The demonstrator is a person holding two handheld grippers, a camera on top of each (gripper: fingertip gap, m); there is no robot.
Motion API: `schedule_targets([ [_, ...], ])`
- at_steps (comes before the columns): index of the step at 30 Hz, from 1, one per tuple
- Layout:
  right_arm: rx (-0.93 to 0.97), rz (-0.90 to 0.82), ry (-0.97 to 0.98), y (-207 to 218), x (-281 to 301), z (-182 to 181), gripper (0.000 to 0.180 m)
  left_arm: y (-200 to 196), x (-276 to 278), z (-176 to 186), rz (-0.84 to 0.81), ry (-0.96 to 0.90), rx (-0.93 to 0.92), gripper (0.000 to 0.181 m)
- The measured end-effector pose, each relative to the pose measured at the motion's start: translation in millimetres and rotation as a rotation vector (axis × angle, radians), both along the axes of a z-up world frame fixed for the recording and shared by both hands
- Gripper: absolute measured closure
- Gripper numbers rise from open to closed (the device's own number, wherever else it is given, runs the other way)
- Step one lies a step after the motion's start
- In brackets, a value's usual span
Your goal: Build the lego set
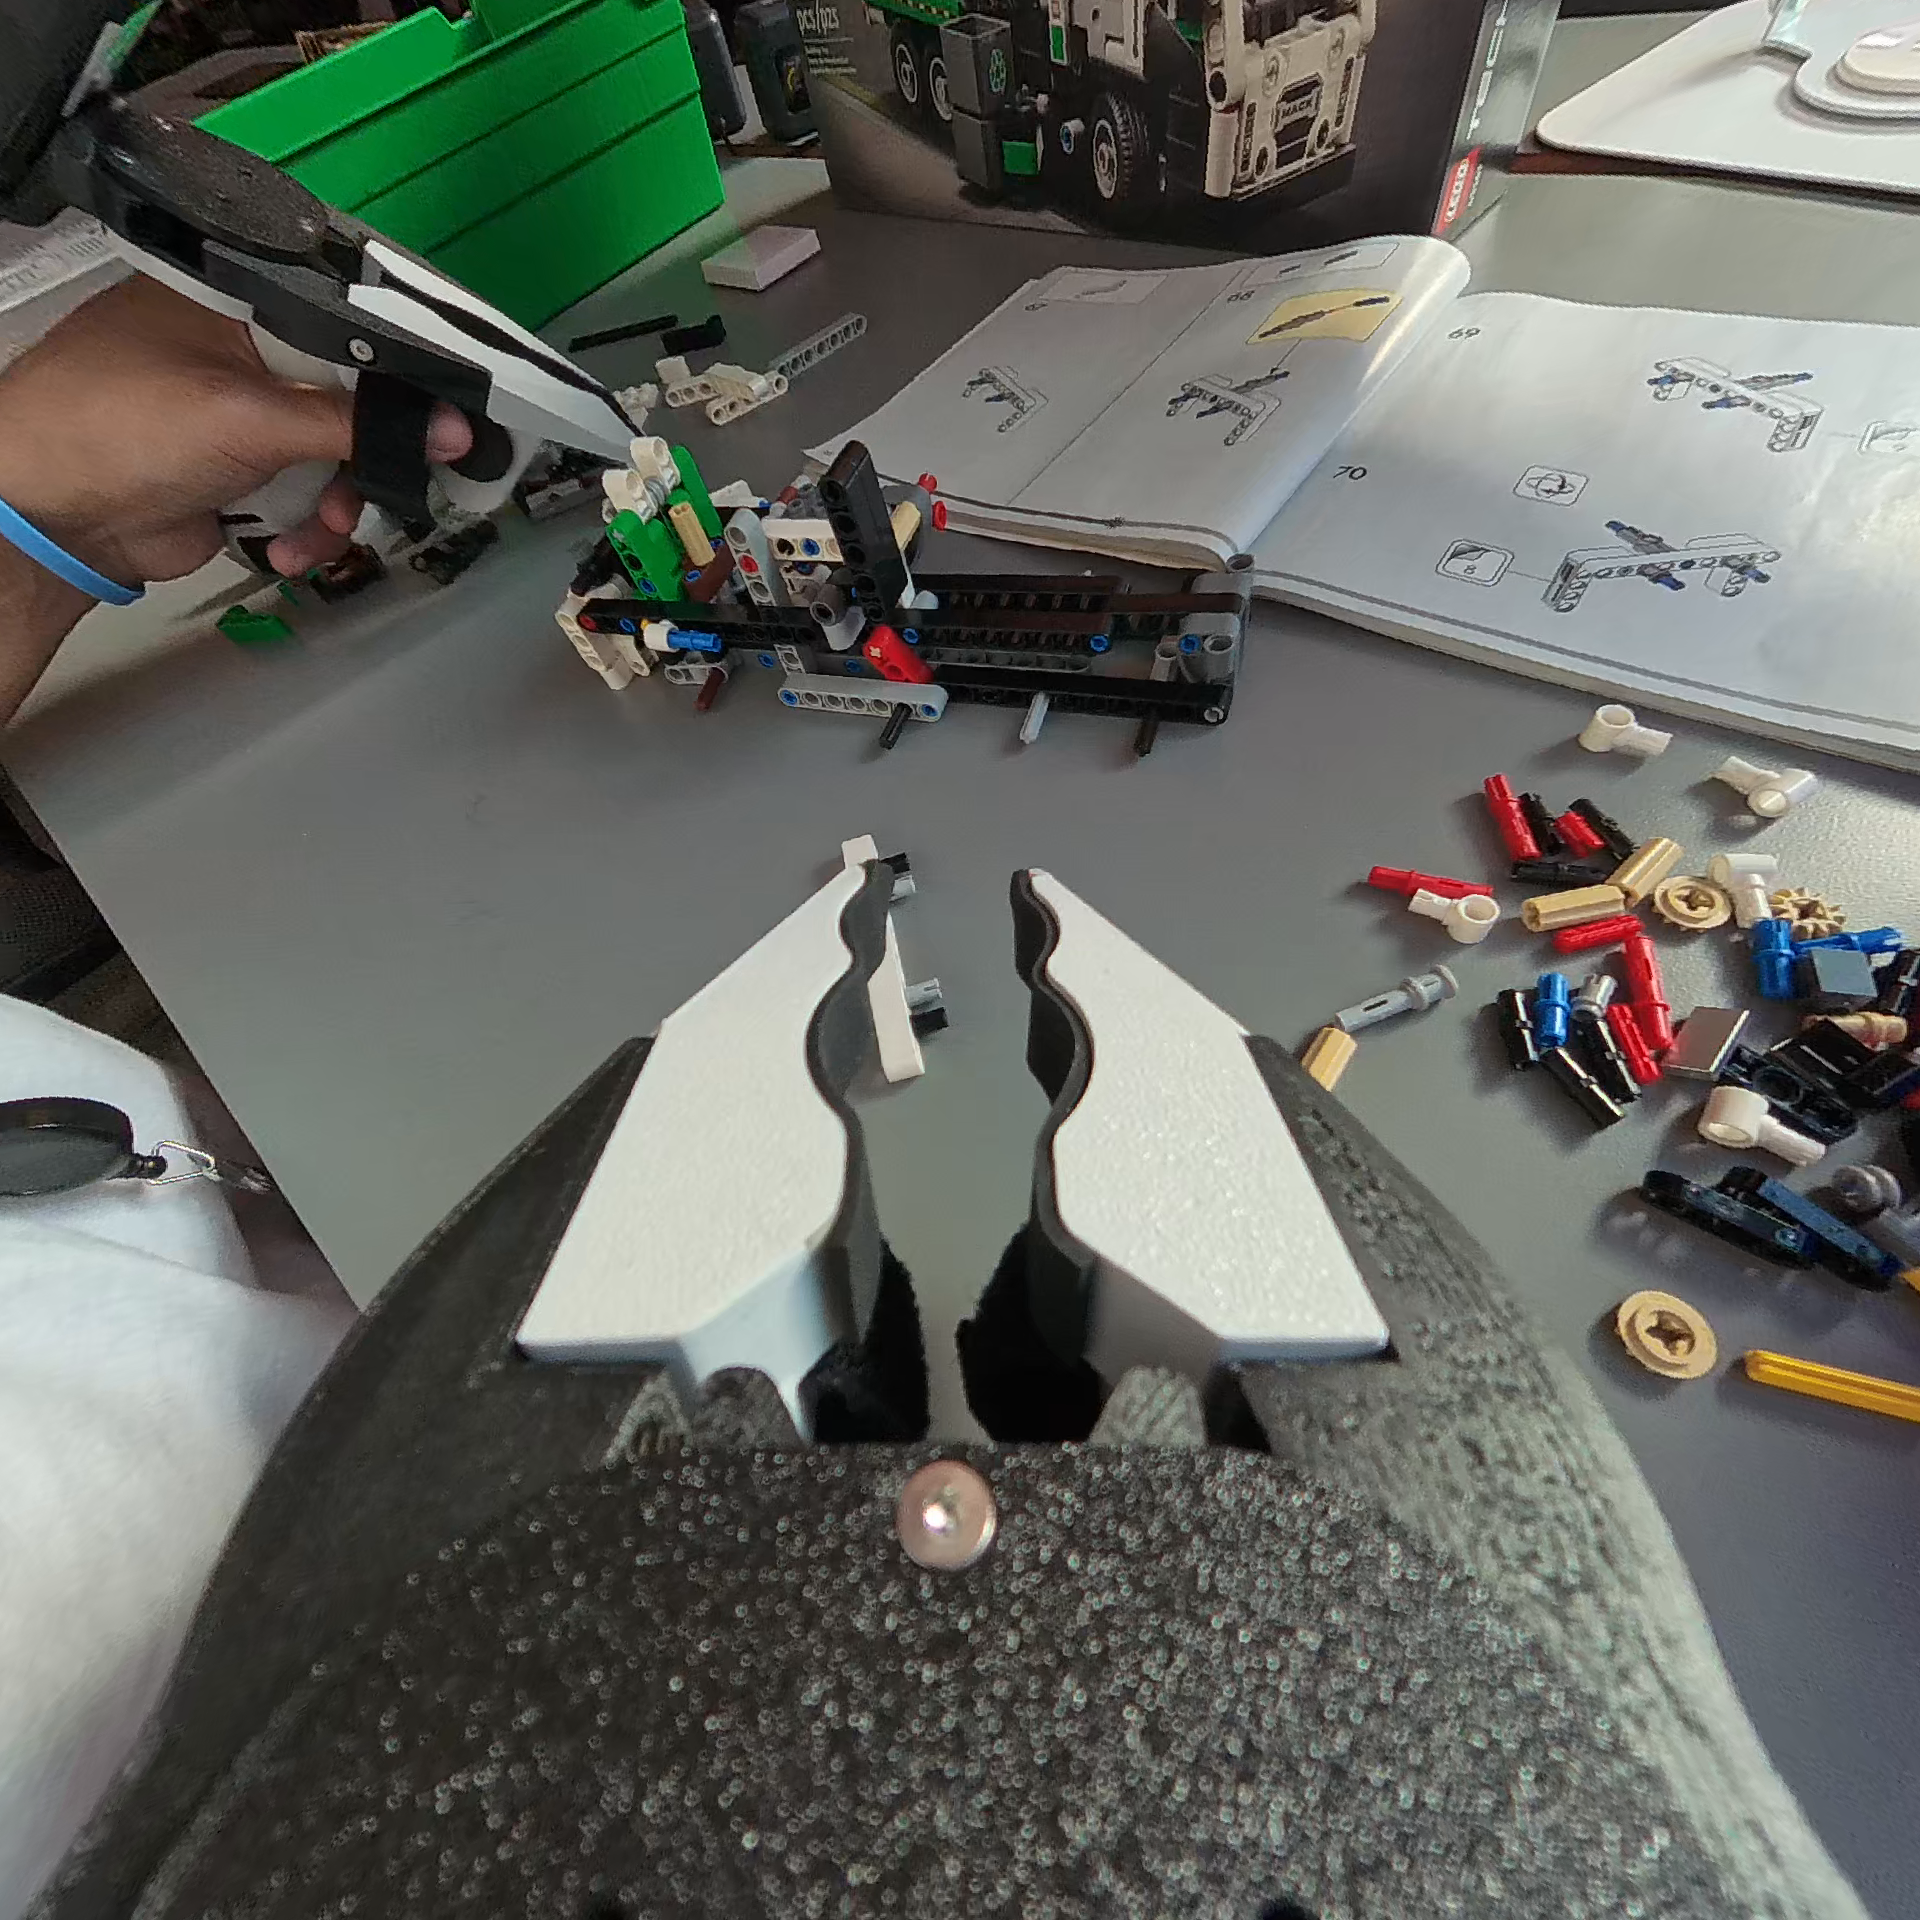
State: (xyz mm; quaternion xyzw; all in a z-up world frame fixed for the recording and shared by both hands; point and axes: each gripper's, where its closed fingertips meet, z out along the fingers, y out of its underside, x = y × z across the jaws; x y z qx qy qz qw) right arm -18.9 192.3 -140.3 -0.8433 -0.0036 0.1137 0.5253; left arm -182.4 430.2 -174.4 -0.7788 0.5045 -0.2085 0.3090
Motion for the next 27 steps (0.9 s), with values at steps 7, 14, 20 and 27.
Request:
schedule_targets([
  [7, 0.006, -0.001, 0.010, 1, 3, 1, 0.157, -83, 3, 91, -0.353, -0.314, 0.138, 0.176],
  [14, -0.003, -0.001, 0.017, -3, 3, -1, 0.158, -229, 64, 25, -0.658, -0.190, 0.040, 0.175],
  [20, 0.005, -0.002, 0.018, -5, 4, 2, 0.158, -247, 77, -4, -0.706, -0.103, 0.060, 0.175],
  [27, -0.013, 0.005, 0.018, -5, 4, -3, 0.158, -228, 71, 23, -0.612, -0.192, 0.060, 0.164],
])
